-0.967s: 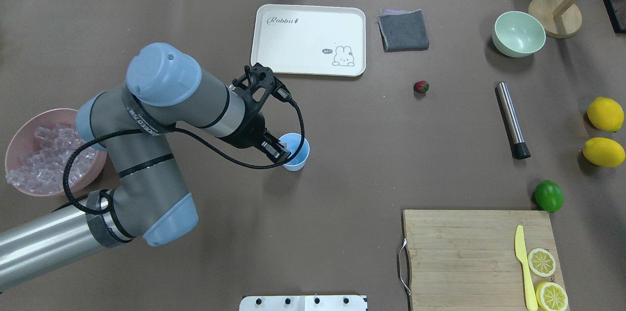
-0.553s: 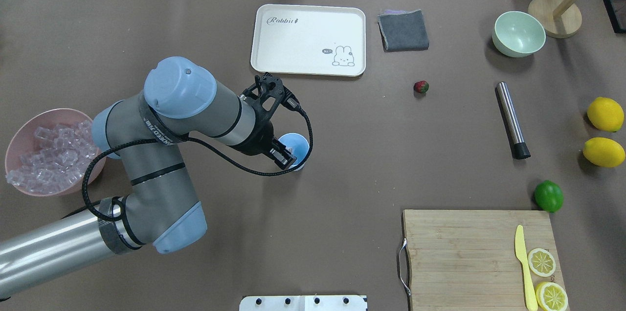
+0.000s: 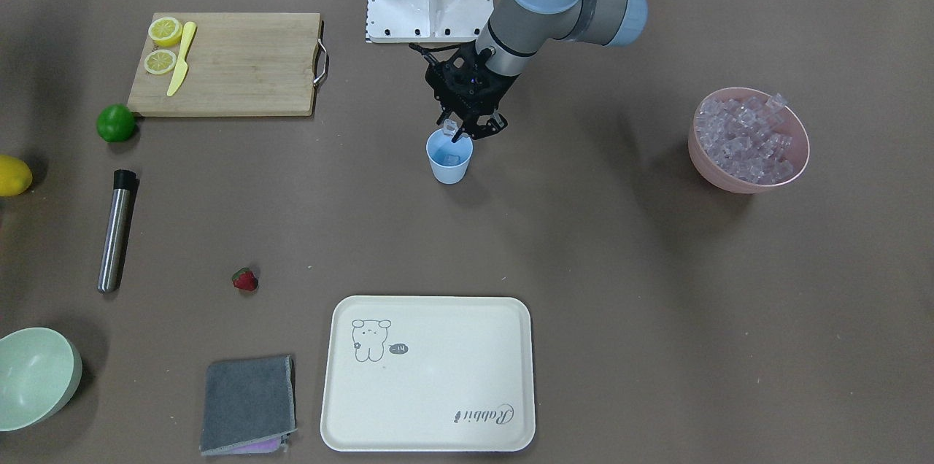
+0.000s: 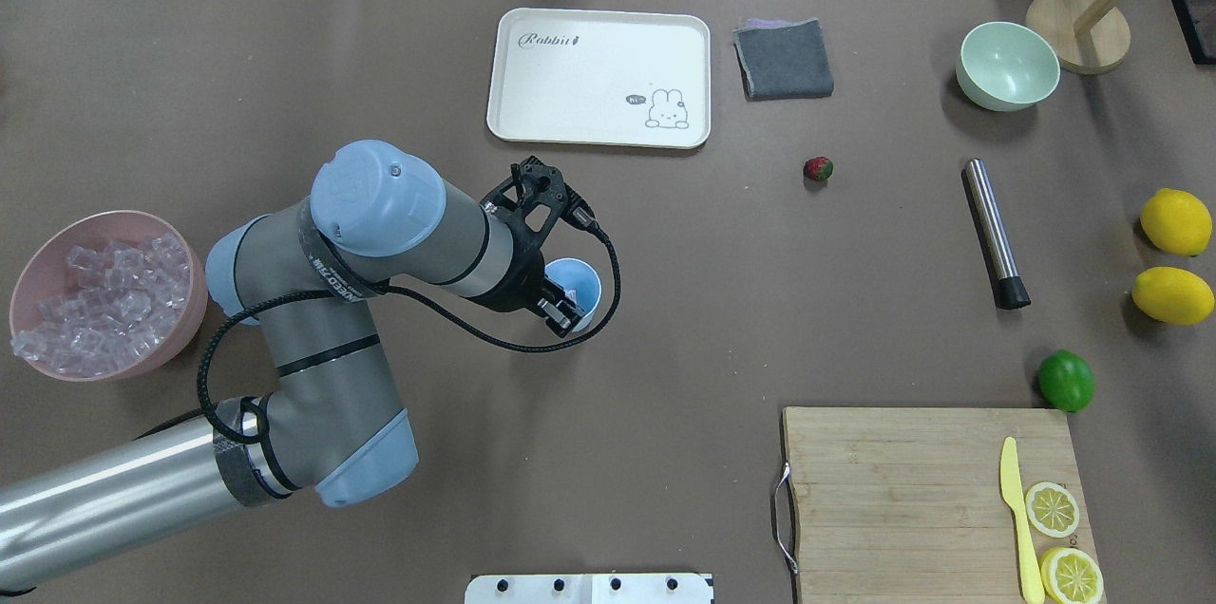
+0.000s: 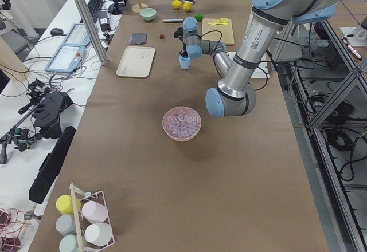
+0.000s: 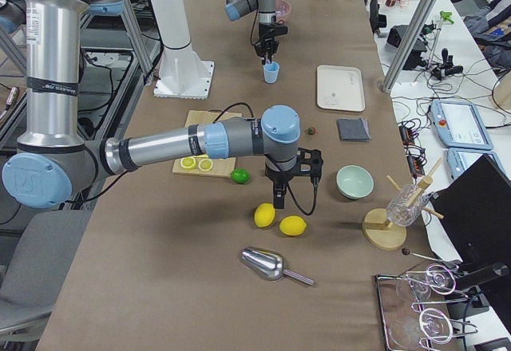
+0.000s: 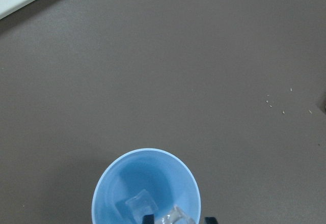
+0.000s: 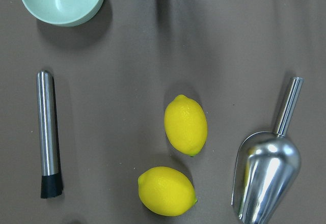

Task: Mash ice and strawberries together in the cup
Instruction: 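Open the left gripper to drop the ice cube into the cup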

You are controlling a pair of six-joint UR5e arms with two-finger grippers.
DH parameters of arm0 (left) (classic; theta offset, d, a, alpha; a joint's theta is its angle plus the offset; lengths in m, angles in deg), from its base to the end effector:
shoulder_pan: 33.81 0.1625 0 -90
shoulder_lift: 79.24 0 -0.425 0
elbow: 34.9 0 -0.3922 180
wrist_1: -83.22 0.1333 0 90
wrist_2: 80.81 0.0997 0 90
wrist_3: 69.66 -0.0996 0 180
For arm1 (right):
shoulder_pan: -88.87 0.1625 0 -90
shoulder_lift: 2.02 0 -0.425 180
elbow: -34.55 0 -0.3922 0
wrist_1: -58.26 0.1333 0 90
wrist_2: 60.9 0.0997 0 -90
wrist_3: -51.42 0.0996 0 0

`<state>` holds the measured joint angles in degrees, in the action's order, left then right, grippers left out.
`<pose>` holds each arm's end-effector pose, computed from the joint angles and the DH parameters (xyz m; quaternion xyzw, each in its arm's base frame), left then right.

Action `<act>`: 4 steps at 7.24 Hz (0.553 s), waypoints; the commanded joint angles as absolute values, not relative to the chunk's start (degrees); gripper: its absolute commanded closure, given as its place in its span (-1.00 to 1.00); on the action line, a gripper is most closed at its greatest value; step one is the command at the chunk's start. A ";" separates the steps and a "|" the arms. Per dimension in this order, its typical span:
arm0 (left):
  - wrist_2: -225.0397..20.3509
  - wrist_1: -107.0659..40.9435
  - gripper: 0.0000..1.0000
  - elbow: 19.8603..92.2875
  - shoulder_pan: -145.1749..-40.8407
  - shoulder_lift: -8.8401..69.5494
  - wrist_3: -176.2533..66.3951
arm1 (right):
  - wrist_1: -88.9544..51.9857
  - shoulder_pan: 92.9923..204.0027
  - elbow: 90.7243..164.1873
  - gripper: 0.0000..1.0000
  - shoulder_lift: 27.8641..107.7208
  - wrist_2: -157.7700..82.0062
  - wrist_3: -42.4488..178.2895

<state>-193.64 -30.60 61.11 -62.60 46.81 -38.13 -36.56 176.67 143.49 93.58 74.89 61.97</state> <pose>0.5379 -0.4036 0.1899 0.2475 0.5004 0.3147 0.7676 0.0446 -0.4511 0.5489 0.0249 -0.3932 0.0381 0.9183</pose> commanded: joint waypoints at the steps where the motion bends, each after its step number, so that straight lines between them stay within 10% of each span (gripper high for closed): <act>1: -193.49 -31.65 -0.93 61.17 -62.90 46.97 -37.93 | -36.57 176.67 143.36 -1.00 93.61 74.89 62.05; 4: -201.77 -29.56 -0.93 64.15 -71.03 46.45 -38.89 | -36.57 176.67 143.62 -1.00 93.61 74.89 62.05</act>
